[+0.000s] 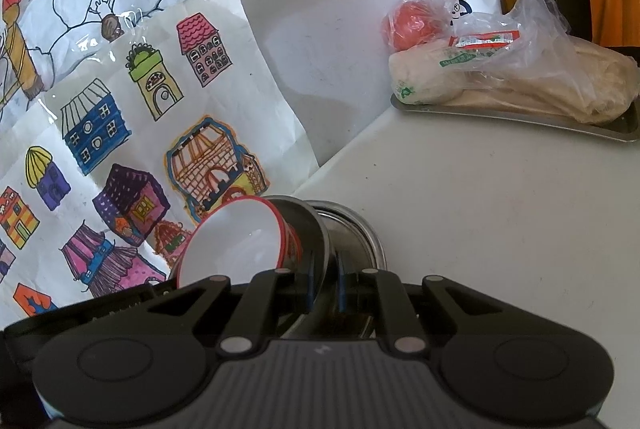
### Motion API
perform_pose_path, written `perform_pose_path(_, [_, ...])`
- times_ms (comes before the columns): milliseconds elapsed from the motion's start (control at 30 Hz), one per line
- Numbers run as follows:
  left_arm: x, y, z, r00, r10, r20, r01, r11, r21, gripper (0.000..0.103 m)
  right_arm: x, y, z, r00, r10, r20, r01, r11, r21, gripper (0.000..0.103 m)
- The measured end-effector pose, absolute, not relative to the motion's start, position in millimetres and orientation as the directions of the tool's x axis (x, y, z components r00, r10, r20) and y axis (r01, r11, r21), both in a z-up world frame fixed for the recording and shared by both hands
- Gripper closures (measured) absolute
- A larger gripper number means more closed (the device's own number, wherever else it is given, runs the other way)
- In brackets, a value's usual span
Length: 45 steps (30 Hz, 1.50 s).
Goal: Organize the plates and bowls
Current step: 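Lower the bowl stack with both grippers onto the steel plates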
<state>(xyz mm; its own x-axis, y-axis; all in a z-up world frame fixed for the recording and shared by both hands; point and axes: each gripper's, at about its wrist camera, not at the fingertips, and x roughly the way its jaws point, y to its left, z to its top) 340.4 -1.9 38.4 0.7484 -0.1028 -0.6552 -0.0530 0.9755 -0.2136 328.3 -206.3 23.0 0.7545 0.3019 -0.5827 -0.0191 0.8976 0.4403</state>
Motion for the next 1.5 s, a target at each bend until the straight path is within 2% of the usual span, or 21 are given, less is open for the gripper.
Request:
perform_pose_path(1133, [334.2, -1.6, 40.0, 0.757, -0.111, -0.645, -0.045, 0.974, -0.22, 0.094, 321.3, -198.9, 24.1, 0.798, 0.259, -0.544, -0.055, 0.931, 0.362, 0.088])
perform_pose_path(1233, [334.2, -1.5, 39.9, 0.756, -0.111, -0.645, -0.046, 0.974, -0.221, 0.093, 319.7, -199.4, 23.9, 0.802, 0.256, -0.539, -0.054, 0.931, 0.362, 0.088])
perform_pose_path(1500, [332.2, 5.1, 37.2, 0.759, -0.115, -0.641, -0.055, 0.97, -0.239, 0.08, 316.4, -200.2, 23.3, 0.813, 0.243, -0.53, -0.048, 0.933, 0.355, 0.085])
